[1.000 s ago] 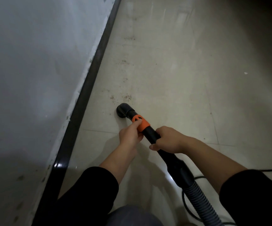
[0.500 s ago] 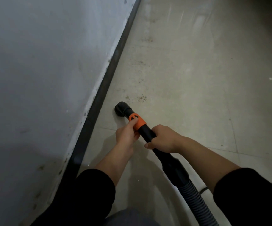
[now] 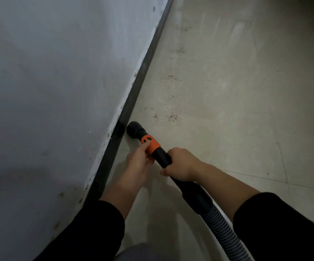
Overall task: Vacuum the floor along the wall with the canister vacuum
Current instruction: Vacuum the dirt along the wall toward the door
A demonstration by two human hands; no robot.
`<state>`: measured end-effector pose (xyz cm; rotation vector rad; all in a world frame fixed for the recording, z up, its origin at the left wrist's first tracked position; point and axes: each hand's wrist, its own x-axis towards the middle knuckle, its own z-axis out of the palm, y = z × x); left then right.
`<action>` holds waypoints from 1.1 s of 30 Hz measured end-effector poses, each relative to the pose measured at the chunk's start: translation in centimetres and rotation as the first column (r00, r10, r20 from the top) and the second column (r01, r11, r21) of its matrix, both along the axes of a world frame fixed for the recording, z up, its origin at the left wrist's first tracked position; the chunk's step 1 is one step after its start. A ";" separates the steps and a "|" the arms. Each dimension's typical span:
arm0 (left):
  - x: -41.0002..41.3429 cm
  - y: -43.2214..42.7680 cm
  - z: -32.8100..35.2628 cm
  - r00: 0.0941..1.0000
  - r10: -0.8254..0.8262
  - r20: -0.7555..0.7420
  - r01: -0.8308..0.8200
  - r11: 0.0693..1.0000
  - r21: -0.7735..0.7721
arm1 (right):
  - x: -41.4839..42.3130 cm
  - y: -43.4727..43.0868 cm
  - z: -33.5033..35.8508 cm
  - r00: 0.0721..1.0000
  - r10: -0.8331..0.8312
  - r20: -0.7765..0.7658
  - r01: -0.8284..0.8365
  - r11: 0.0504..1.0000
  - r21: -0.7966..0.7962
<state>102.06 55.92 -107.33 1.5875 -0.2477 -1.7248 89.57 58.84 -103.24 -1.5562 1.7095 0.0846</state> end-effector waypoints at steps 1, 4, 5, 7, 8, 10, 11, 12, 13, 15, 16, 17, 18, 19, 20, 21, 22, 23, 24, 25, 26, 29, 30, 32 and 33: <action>0.2 -0.1 -0.2 1.000 0.004 -0.004 -0.004 1.000 0.000 | 0.2 0.0 0.1 1.000 0.009 -0.016 -0.009 1.000 -0.019; 0.5 -0.5 -0.6 1.000 0.007 -0.026 -0.007 1.000 0.002 | 0.9 0.1 0.5 0.996 0.037 -0.076 -0.043 0.996 -0.082; 0.6 -0.6 -0.8 1.000 0.010 -0.027 -0.010 1.000 0.004 | 1.0 0.2 0.7 0.995 0.042 -0.089 -0.050 0.994 -0.094; 0.7 -0.7 -1.0 1.000 0.013 -0.026 -0.013 1.000 0.009 | 1.3 0.4 1.1 0.994 0.048 -0.102 -0.058 0.993 -0.105; 0.7 -0.7 -1.1 1.000 0.014 -0.027 -0.014 1.000 0.011 | 1.3 0.5 1.3 0.993 0.049 -0.107 -0.061 0.992 -0.109; 0.6 -0.8 -1.2 0.999 0.009 -0.034 -0.009 1.000 0.010 | 1.3 0.6 1.5 0.992 0.047 -0.119 -0.062 0.991 -0.120; 0.5 -0.9 -1.3 0.999 0.003 -0.036 -0.003 1.000 0.006 | 1.3 0.6 1.7 0.991 0.043 -0.124 -0.058 0.991 -0.122; 0.3 -0.9 -1.3 0.999 -0.006 -0.038 0.006 1.000 -0.002 | 1.2 0.6 1.8 0.991 0.036 -0.128 -0.052 0.991 -0.123; 0.2 -1.0 -1.4 0.999 -0.018 -0.041 0.018 1.000 -0.013 | 1.0 0.6 1.9 0.991 0.026 -0.128 -0.042 0.992 -0.121; -0.3 -1.1 -1.5 0.998 -0.045 -0.046 0.043 0.998 -0.036 | 0.6 0.6 2.0 0.992 0.003 -0.127 -0.018 0.993 -0.117; -0.6 -1.1 -1.5 0.997 -0.058 -0.046 0.056 0.997 -0.046 | 0.4 0.7 2.0 0.992 -0.008 -0.128 -0.007 0.993 -0.116; -0.9 -1.0 -1.4 0.997 -0.071 -0.042 0.069 0.996 -0.053 | 0.2 0.7 2.0 0.991 -0.017 -0.131 0.002 0.993 -0.115; -1.2 -1.0 -1.4 0.996 -0.082 -0.037 0.080 0.995 -0.059 | -0.1 0.8 1.9 0.991 -0.025 -0.134 0.010 0.994 -0.112; -1.5 -1.0 -1.4 0.995 -0.091 -0.034 0.089 0.994 -0.064 | -0.3 0.9 1.8 0.990 -0.033 -0.135 0.018 0.994 -0.109; -1.8 -1.0 -1.3 0.994 -0.099 -0.034 0.096 0.993 -0.070 | -0.5 1.0 1.7 0.990 -0.042 -0.135 0.027 0.994 -0.107; -2.1 -0.9 -1.3 0.994 -0.106 -0.037 0.103 0.992 -0.074 | -0.8 1.1 1.7 0.990 -0.050 -0.135 0.036 0.994 -0.106; -2.4 -0.8 -1.2 0.993 -0.114 -0.041 0.111 0.991 -0.077 | -1.0 1.2 1.6 0.989 -0.057 -0.137 0.043 0.994 -0.105; -2.7 -0.8 -1.3 0.992 -0.121 -0.044 0.118 0.990 -0.079 | -1.3 1.3 1.5 0.988 -0.064 -0.138 0.050 0.993 -0.104; -2.9 -0.7 -1.3 0.991 -0.129 -0.045 0.125 0.989 -0.081 | -1.6 1.3 1.4 0.988 -0.073 -0.139 0.058 0.993 -0.105; -3.2 -0.7 -1.4 0.990 -0.133 -0.046 0.129 0.988 -0.082 | -1.8 1.4 1.3 0.987 -0.081 -0.138 0.066 0.992 -0.107; -3.5 -0.6 -1.4 0.990 -0.136 -0.046 0.131 0.988 -0.083 | -2.0 1.6 1.3 0.986 -0.088 -0.138 0.073 0.991 -0.109; -4.3 -0.2 -1.1 0.989 -0.142 -0.042 0.138 0.987 -0.087 | -2.8 2.0 1.0 0.984 -0.108 -0.143 0.092 0.989 -0.115; -4.6 -0.1 -1.0 0.989 -0.143 -0.044 0.138 0.987 -0.087 | -3.0 2.1 0.9 0.983 -0.115 -0.144 0.099 0.988 -0.116; -5.2 0.0 -0.9 0.988 -0.146 -0.044 0.141 0.986 -0.086 | -3.5 2.3 0.8 0.981 -0.131 -0.144 0.115 0.987 -0.115; -5.5 0.1 -0.8 0.988 -0.149 -0.040 0.145 0.986 -0.085 | -3.8 2.4 0.7 0.980 -0.140 -0.145 0.123 0.985 -0.118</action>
